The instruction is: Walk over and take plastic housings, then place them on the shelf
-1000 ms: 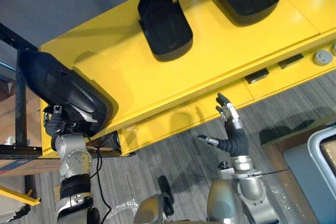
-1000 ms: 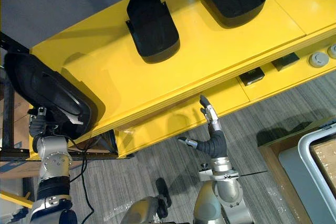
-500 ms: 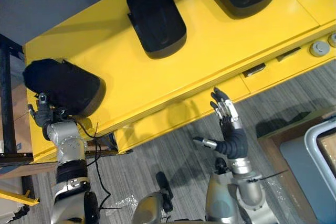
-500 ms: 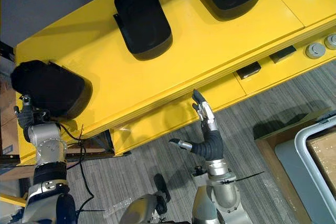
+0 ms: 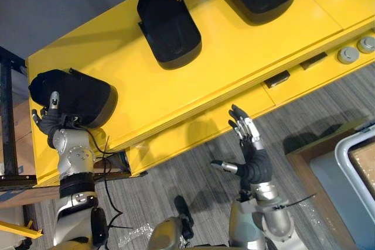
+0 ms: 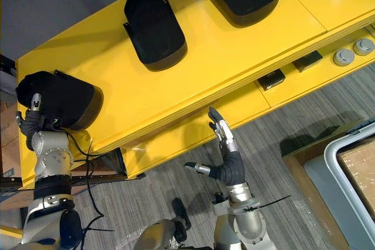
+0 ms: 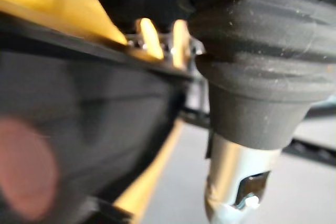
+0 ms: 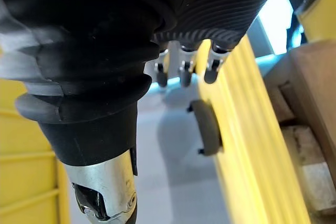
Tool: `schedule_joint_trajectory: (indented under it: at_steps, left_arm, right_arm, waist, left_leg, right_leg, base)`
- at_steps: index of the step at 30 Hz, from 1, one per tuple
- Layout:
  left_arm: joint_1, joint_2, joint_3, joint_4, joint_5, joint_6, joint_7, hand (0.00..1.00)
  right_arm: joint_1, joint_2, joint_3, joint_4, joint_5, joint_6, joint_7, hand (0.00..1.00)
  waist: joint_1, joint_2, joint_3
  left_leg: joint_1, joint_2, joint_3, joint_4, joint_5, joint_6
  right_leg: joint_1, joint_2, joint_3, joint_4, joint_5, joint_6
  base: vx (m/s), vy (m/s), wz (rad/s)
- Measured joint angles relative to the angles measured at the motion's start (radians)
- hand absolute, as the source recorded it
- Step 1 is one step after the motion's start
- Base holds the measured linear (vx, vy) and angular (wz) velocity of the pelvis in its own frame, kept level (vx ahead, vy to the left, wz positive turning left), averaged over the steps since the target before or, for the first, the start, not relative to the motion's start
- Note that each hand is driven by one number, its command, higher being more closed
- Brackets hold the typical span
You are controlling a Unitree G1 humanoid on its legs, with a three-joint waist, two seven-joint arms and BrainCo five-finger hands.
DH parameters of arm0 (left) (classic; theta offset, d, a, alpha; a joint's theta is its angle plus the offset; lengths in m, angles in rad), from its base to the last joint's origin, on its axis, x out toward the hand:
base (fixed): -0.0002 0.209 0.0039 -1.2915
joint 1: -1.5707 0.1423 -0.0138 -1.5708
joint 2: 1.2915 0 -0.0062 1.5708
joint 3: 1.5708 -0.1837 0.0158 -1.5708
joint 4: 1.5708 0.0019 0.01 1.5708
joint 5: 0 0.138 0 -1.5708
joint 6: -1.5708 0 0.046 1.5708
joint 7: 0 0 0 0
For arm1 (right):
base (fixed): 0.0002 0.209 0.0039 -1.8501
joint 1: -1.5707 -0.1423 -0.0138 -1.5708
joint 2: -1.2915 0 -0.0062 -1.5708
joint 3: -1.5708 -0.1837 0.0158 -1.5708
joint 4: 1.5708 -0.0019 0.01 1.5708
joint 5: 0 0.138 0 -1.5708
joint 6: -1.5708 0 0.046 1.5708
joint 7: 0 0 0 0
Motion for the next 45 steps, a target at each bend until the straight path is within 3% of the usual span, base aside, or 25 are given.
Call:
schedule_joint_trajectory:
  at_steps: [3, 8, 10, 12, 14, 15, 17, 21, 23, 26, 28, 30, 33, 34, 37, 45]
  left_arm:
    - [-0.051, 0.074, 0.0, -0.002, 0.183, 0.0, 0.015, 0.0]
    - [-0.071, 0.081, -0.005, -0.005, 0.349, -0.014, 0.017, 0.0]
    - [0.013, 0.078, -0.027, -0.097, 0.401, -0.037, 0.016, 0.0]
    - [0.161, 0.027, -0.042, -0.265, 0.46, -0.07, 0.012, 0.0]
    - [0.316, -0.071, -0.065, -0.448, 0.512, -0.086, 0.008, 0.0]
    - [0.453, -0.154, -0.103, -0.581, 0.531, -0.096, -0.005, 0.0]
    - [0.608, -0.253, -0.146, -0.692, 0.569, -0.097, -0.028, 0.0]
    - [0.811, -0.335, -0.216, -0.796, 0.629, -0.097, -0.095, 0.0]
    - [0.871, -0.338, -0.251, -0.79, 0.691, -0.081, -0.158, 0.0]
    - [0.912, -0.339, -0.27, -0.711, 0.683, -0.053, -0.225, 0.0]
    - [0.927, -0.338, -0.273, -0.63, 0.657, -0.048, -0.261, 0.0]
    - [0.928, -0.338, -0.299, -0.493, 0.663, -0.035, -0.308, 0.0]
    - [0.923, -0.327, -0.349, -0.338, 0.709, -0.033, -0.346, 0.0]
    - [0.924, -0.327, -0.364, -0.278, 0.737, -0.033, -0.361, 0.0]
    - [0.932, -0.324, -0.387, -0.165, 0.756, -0.03, -0.4, 0.0]
    - [0.9, -0.287, -0.379, 0.037, 0.785, -0.02, -0.437, 0.0]
  right_arm:
    - [0.0, 0.003, -0.001, 0.013, -0.001, -0.039, 0.018, 0.0]
    - [0.003, 0.003, -0.009, 0.063, -0.008, -0.086, 0.043, 0.0]
    - [-0.007, 0.002, -0.02, 0.081, -0.04, -0.11, 0.043, 0.0]
    - [-0.013, -0.002, -0.043, 0.089, -0.082, -0.111, 0.038, 0.0]
    - [-0.027, -0.012, -0.082, 0.09, -0.121, -0.111, 0.027, 0.0]
    - [-0.061, -0.021, -0.119, 0.092, -0.134, -0.111, 0.01, 0.0]
    - [-0.117, -0.036, -0.176, 0.1, -0.161, -0.111, -0.01, 0.0]
    - [-0.251, -0.053, -0.208, 0.132, -0.17, -0.109, -0.041, 0.0]
    - [-0.325, -0.072, -0.203, 0.144, -0.167, -0.105, -0.039, 0.0]
    - [-0.398, -0.113, -0.186, 0.212, -0.165, -0.076, -0.009, 0.0]
    - [-0.431, -0.14, -0.162, 0.257, -0.158, -0.042, 0.032, 0.0]
    - [-0.518, -0.175, -0.109, 0.394, -0.189, 0.011, 0.076, 0.0]
    - [-0.63, -0.202, -0.043, 0.592, -0.252, 0.046, 0.081, 0.0]
    - [-0.683, -0.207, -0.025, 0.693, -0.287, 0.053, 0.08, 0.0]
    - [-0.81, -0.22, 0.001, 0.868, -0.361, 0.053, 0.074, 0.0]
    - [-1.099, -0.276, 0.04, 1.178, -0.451, 0.045, -0.015, 0.0]
  waist:
    - [-0.006, -0.004, -0.016]
    - [-0.012, -0.008, -0.084]
    - [-0.011, -0.019, -0.105]
    - [0.002, -0.025, -0.134]
    - [0.03, -0.032, -0.154]
    - [0.058, -0.039, -0.16]
    - [0.101, -0.052, -0.171]
    - [0.165, -0.087, -0.199]
    - [0.183, -0.1, -0.206]
    - [0.208, -0.111, -0.225]
    - [0.209, -0.115, -0.236]
    - [0.226, -0.123, -0.235]
    - [0.257, -0.129, -0.231]
    - [0.282, -0.135, -0.227]
    - [0.328, -0.138, -0.212]
    - [0.377, -0.115, -0.072]
  left_leg:
    - [0.004, 0.005, -0.004, 0.0, 0.0, 0.0]
    - [0.012, 0.009, -0.038, 0.0, 0.0, 0.0]
    - [0.023, 0.013, -0.068, 0.0, 0.0, 0.0]
    - [0.022, 0.018, -0.088, 0.0, 0.0, 0.0]
    - [0.024, 0.019, -0.125, 0.0, -0.001, -0.001]
    - [0.03, 0.023, -0.148, -0.001, -0.007, -0.01]
    - [0.033, 0.022, -0.177, -0.001, -0.011, -0.023]
    - [0.019, 0.02, -0.226, -0.01, 0.0, -0.042]
    - [0.019, 0.02, -0.245, -0.034, 0.018, -0.045]
    - [0.02, 0.024, -0.258, -0.066, 0.044, -0.053]
    - [0.005, 0.023, -0.28, -0.076, 0.056, -0.055]
    - [0.002, 0.023, -0.304, -0.1, 0.076, -0.058]
    - [0.0, 0.02, -0.331, -0.122, 0.092, -0.057]
    - [-0.001, 0.022, -0.335, -0.122, 0.092, -0.057]
    - [-0.013, 0.02, -0.361, -0.122, 0.099, -0.057]
    - [-0.041, 0.021, -0.413, -0.122, 0.124, -0.057]
  right_leg:
    - [0.014, 0.007, -0.001, -0.025, 0.016, 0.0]
    - [0.078, 0.008, -0.029, -0.099, 0.055, 0.006]
    - [0.125, 0.008, -0.056, -0.143, 0.07, 0.006]
    - [0.16, 0.009, -0.086, -0.181, 0.085, 0.007]
    - [0.206, 0.009, -0.123, -0.225, 0.1, 0.006]
    - [0.244, 0.011, -0.161, -0.254, 0.108, 0.007]
    - [0.281, 0.011, -0.192, -0.284, 0.117, 0.007]
    - [0.312, 0.013, -0.247, -0.318, 0.124, 0.003]
    - [0.32, 0.015, -0.272, -0.324, 0.122, -0.005]
    - [0.324, 0.022, -0.291, -0.336, 0.129, -0.009]
    - [0.325, 0.024, -0.317, -0.34, 0.138, -0.004]
    - [0.332, 0.028, -0.34, -0.343, 0.146, -0.006]
    - [0.345, 0.029, -0.368, -0.352, 0.147, -0.005]
    - [0.348, 0.031, -0.376, -0.352, 0.146, -0.006]
    - [0.357, 0.033, -0.404, -0.358, 0.146, -0.006]
    - [0.35, 0.035, -0.451, -0.321, 0.137, -0.017]
  base:
    - [-0.01, 0.001, -0.02]
    - [0.01, 0.006, 0.07]
    - [0.0, 0.005, 0.24]
    - [0.0, -0.001, 0.31]
    - [0.01, -0.001, 0.48]
    - [-0.01, 0.001, 0.56]
    - [-0.04, 0.005, 0.42]
    - [-0.05, -0.006, 0.39]
    - [-0.04, -0.021, 0.28]
    - [-0.01, -0.026, 0.2]
    - [0.03, -0.031, 0.31]
    - [0.02, -0.021, 0.33]
    - [0.01, -0.015, 0.29]
    - [-0.01, -0.022, 0.28]
    - [-0.02, -0.019, 0.24]
    - [-0.06, -0.01, 0.18]
